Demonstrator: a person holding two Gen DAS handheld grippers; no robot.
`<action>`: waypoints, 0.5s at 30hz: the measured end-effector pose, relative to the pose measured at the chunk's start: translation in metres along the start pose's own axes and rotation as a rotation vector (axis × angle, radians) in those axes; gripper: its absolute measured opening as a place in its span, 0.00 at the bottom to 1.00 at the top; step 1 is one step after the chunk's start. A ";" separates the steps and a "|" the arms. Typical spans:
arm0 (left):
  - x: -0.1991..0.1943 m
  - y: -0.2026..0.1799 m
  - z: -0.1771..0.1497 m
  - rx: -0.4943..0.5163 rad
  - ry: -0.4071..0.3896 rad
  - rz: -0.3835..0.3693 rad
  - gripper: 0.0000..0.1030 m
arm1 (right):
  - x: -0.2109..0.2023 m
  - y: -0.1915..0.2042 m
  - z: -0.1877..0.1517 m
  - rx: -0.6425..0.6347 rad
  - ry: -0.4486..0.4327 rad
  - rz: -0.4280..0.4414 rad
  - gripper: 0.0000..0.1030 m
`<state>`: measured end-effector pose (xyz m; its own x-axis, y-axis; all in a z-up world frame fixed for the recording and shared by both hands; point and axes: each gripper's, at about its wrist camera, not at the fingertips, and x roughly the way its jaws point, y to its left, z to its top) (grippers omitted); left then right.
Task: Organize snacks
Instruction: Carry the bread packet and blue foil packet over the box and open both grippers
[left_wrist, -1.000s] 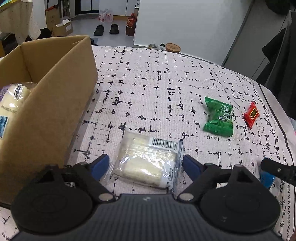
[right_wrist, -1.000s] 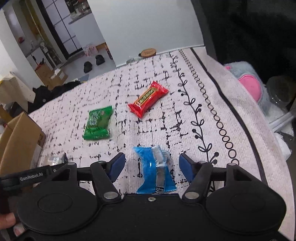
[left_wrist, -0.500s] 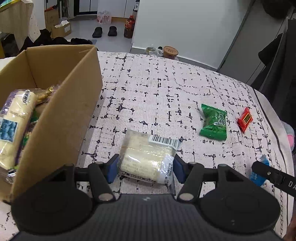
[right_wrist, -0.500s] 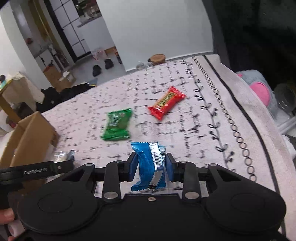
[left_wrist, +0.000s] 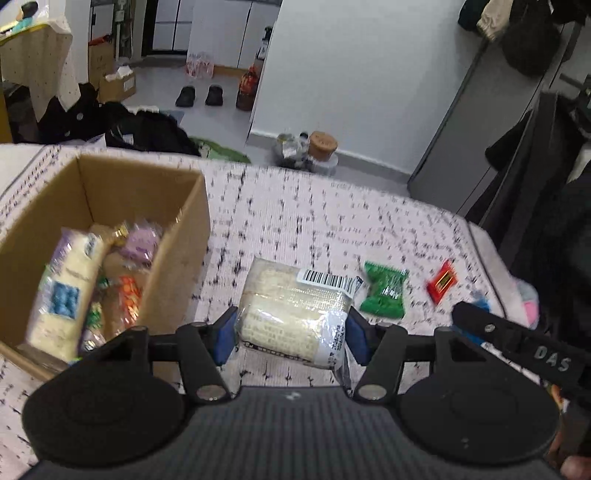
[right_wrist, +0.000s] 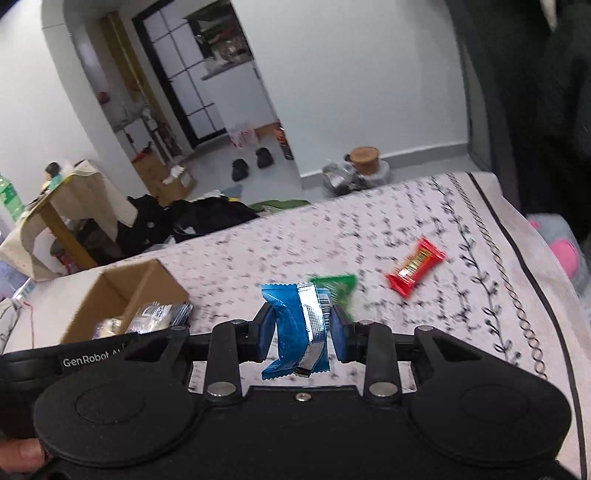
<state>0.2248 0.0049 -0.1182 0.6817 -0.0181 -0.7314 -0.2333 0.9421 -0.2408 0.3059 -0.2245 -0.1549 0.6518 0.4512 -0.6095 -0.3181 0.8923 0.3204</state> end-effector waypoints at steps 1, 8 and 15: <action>-0.005 0.001 0.003 -0.002 -0.010 -0.002 0.57 | 0.000 0.004 0.002 -0.005 -0.002 0.007 0.31; -0.032 0.015 0.022 0.008 -0.058 -0.008 0.57 | 0.000 0.035 0.020 -0.056 -0.001 0.048 0.31; -0.058 0.046 0.043 -0.009 -0.112 0.025 0.57 | 0.001 0.071 0.037 -0.101 0.002 0.138 0.31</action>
<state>0.2041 0.0636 -0.0598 0.7487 0.0436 -0.6615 -0.2573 0.9387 -0.2294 0.3091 -0.1616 -0.1061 0.5963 0.5691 -0.5662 -0.4720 0.8190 0.3263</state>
